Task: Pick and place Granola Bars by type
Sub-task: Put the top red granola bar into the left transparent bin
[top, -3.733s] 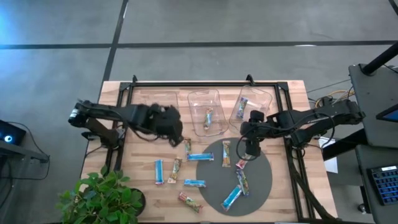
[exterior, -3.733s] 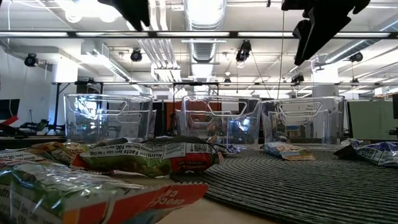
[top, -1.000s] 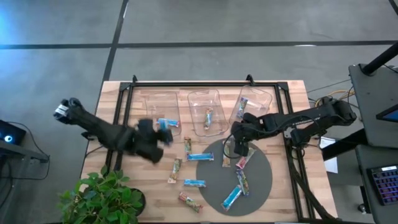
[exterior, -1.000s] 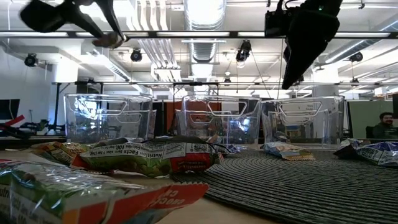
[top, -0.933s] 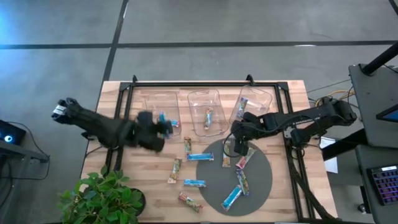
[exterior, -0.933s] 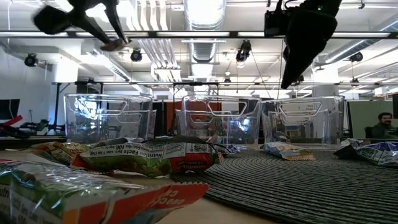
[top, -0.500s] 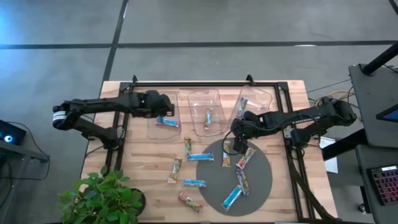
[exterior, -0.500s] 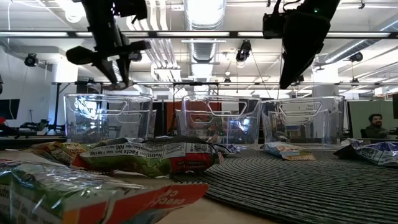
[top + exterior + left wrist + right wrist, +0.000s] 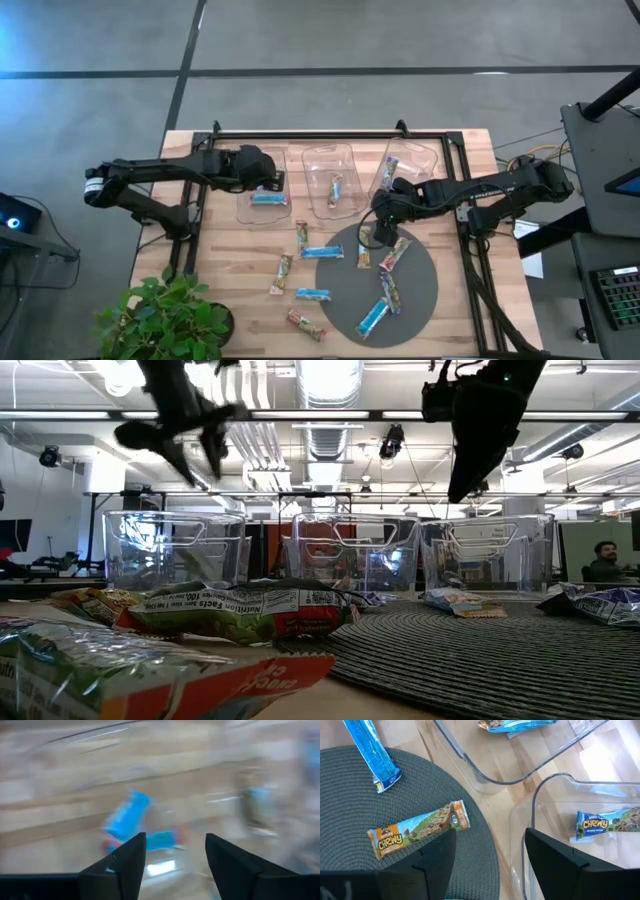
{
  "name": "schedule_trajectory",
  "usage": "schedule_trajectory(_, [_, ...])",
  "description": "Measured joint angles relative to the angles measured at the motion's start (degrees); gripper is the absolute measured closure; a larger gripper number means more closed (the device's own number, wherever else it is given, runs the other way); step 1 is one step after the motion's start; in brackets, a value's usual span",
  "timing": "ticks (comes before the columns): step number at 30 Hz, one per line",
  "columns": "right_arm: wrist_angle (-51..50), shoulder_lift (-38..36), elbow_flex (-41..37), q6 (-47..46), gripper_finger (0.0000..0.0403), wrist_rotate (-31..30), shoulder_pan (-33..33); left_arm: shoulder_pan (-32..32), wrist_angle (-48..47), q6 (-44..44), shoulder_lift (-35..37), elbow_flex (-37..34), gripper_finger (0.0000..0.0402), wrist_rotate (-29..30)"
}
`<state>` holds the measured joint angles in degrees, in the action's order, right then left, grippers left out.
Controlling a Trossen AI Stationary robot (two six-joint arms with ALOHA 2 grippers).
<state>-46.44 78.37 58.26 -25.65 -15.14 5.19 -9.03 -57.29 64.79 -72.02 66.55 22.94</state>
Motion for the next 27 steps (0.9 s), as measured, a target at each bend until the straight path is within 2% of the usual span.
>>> schedule_trajectory(3, [0.0,0.0,0.0,1.3,0.0175,0.9,0.0,4.9,3.2,-6.4,0.2,4.7,0.0212,-0.1])
schedule_trajectory(6, [0.0,0.2,0.0,3.0,0.0175,4.2,0.0,11.1,6.9,-13.7,0.0,9.2,0.0211,0.4])
schedule_trajectory(9, [-0.2,0.5,0.0,2.9,0.0175,8.6,0.0,17.3,9.5,-17.0,-0.1,11.6,0.0211,1.7])
schedule_trajectory(13, [-1.9,0.6,-0.4,4.3,0.0175,13.7,2.2,23.9,11.0,-15.9,-0.1,12.0,0.0211,3.5])
schedule_trajectory(19, [-9.3,0.6,-2.2,18.9,0.0175,10.9,11.5,30.4,10.9,-12.2,-1.1,11.8,0.0211,3.9])
schedule_trajectory(23, [-7.9,1.2,-5.9,32.8,0.0175,10.7,16.4,31.8,11.2,-10.8,-2.0,11.1,0.0211,4.0])
schedule_trajectory(27, [-2.8,2.7,-9.7,33.7,0.0175,10.6,18.6,32.5,12.0,-7.2,-2.5,9.1,0.0211,4.0])
